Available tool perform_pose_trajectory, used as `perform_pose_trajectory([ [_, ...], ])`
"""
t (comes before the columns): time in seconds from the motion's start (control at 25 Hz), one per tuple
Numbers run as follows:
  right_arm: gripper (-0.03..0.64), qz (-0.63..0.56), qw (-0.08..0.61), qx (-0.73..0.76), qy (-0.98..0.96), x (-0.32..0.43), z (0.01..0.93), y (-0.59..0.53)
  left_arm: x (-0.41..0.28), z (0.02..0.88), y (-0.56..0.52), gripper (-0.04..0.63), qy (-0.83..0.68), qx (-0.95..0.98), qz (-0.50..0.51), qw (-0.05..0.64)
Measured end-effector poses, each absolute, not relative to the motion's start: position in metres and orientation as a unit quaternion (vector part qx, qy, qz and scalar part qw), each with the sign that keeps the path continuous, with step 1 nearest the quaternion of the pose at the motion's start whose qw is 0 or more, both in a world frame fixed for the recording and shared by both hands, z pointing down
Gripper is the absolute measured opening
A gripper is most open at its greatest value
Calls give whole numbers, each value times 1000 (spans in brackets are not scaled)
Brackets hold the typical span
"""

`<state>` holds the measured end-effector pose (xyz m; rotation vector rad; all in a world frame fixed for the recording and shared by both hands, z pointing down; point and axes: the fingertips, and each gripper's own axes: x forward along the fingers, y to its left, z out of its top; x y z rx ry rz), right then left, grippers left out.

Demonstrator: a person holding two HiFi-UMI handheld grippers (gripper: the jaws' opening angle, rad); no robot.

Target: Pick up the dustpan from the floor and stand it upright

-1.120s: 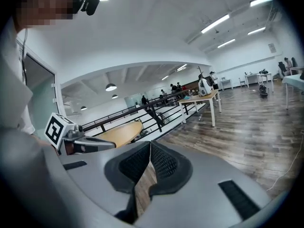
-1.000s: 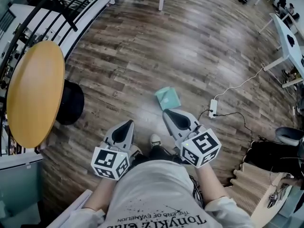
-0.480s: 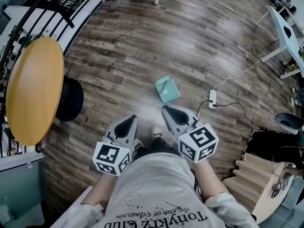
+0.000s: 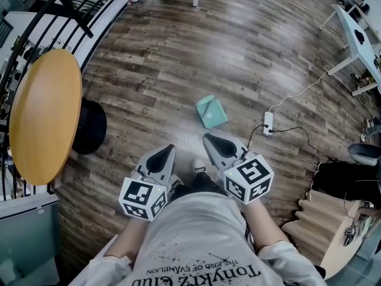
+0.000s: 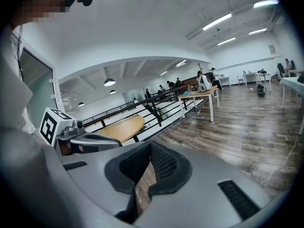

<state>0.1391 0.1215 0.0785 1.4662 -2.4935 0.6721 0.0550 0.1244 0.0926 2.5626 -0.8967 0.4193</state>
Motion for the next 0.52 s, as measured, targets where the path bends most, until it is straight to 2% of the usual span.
perform_pose_trajectory([
  [0.52,26,218,95,484,-842,130,76,118,46,92,122,25,-319,914,159,194],
])
